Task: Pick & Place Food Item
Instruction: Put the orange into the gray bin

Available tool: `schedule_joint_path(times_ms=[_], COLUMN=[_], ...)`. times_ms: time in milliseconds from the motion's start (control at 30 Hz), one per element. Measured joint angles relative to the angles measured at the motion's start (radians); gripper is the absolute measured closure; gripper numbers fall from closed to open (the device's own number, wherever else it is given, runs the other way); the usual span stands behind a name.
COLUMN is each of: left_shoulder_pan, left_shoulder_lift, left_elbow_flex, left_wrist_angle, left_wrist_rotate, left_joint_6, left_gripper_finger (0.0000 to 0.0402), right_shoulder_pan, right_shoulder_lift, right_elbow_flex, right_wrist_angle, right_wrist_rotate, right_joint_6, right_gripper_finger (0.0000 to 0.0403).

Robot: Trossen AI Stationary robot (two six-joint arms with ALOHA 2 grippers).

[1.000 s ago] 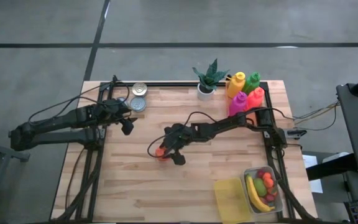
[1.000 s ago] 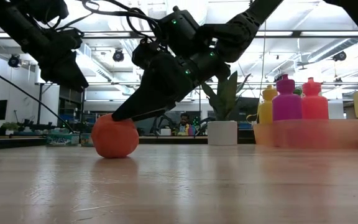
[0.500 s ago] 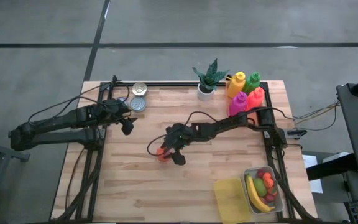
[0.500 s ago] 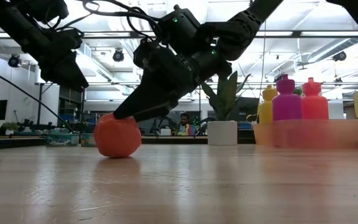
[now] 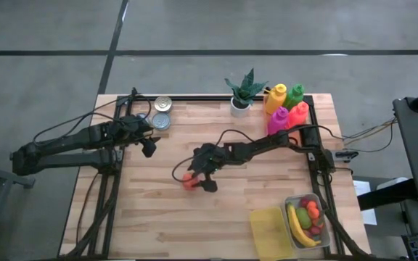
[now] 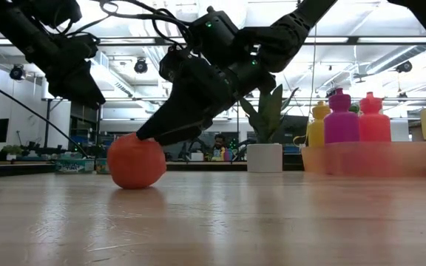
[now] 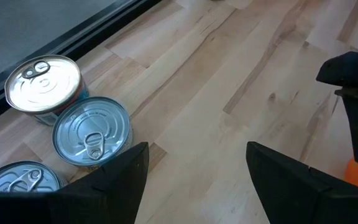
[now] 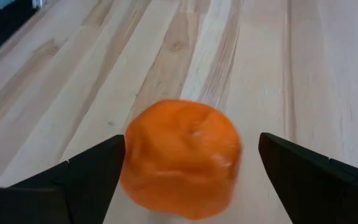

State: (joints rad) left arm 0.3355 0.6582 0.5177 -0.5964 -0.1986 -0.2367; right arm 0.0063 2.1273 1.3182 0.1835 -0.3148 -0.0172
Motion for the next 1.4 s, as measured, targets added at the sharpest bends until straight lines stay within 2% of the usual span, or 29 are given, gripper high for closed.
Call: schedule_joint_path(times_ms=[667, 1000, 1400], left_shoulder_pan=[0.000, 0.000, 0.000], left_shoulder_lift=[0.000, 0.000, 0.000], left_elbow_flex=[0.000, 0.000, 0.000], left_wrist_angle=[0.000, 0.000, 0.000], left_wrist_rotate=[0.000, 0.000, 0.000], left_joint_6=[0.000, 0.000, 0.000], left_gripper_finger=[0.0126, 0.0126, 0.0126], right_shoulder_pan=[0.000, 0.000, 0.000], right_shoulder_lift=[0.019, 0.019, 0.010], right_elbow_flex=[-0.006, -0.006, -0.006], right_wrist_angle=[-0.016, -0.019, -0.025], right_wrist_rotate=[0.006, -0.001, -0.001], right_joint_6=[-0.012, -0.016, 0.001], right_gripper_finger=[0.0036, 0.0104, 0.0111])
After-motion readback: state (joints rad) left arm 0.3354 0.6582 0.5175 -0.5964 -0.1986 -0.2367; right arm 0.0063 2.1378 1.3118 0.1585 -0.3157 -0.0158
